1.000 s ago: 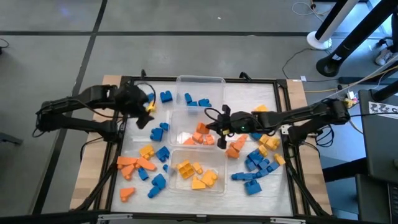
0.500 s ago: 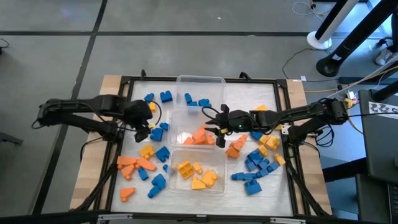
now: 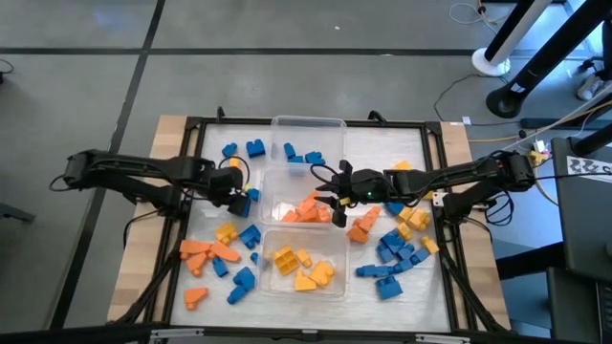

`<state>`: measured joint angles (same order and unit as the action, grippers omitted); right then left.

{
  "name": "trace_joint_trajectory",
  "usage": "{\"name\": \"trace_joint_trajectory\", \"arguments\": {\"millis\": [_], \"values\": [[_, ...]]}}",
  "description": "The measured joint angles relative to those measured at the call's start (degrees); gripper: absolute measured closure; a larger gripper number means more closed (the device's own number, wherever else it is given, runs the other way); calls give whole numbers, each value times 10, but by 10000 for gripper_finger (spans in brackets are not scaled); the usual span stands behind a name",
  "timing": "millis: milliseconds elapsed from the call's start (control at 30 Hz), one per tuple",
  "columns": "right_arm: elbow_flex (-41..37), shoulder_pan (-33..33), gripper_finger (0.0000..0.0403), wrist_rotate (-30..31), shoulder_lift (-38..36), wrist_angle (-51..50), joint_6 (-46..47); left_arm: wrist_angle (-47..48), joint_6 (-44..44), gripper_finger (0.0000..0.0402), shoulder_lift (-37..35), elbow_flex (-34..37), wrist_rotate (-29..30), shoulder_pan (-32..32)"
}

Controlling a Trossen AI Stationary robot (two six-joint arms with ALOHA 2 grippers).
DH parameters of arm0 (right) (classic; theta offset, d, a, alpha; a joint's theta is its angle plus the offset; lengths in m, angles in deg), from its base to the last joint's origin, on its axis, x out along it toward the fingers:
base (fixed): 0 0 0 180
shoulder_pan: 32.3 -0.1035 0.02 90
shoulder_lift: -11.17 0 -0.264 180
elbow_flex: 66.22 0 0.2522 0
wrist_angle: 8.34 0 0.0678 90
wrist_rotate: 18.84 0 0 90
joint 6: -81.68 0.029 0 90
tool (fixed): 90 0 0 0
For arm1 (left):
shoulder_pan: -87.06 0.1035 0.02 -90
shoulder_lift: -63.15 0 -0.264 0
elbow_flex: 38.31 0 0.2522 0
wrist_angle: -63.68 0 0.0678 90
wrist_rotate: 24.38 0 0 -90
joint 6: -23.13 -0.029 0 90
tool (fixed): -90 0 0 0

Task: Sort blocks
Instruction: Put the blue game piece into the top transparent bin

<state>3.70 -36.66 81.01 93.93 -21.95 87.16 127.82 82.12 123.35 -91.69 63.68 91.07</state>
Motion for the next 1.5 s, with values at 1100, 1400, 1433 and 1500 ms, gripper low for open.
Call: {"name": "trace_joint_trajectory", "arguments": {"millis": [1100,1400,1433,1500], "values": [[0,0,278,-1,0,0,0,-76,62,192,145,-12,11,3],[0,0,278,-1,0,0,0,-74,87,192,143,-13,11,3],[0,0,278,-1,0,0,0,-74,88,192,143,-14,11,3],[0,0,278,0,0,0,0,-74,93,192,143,-14,11,3]]}}
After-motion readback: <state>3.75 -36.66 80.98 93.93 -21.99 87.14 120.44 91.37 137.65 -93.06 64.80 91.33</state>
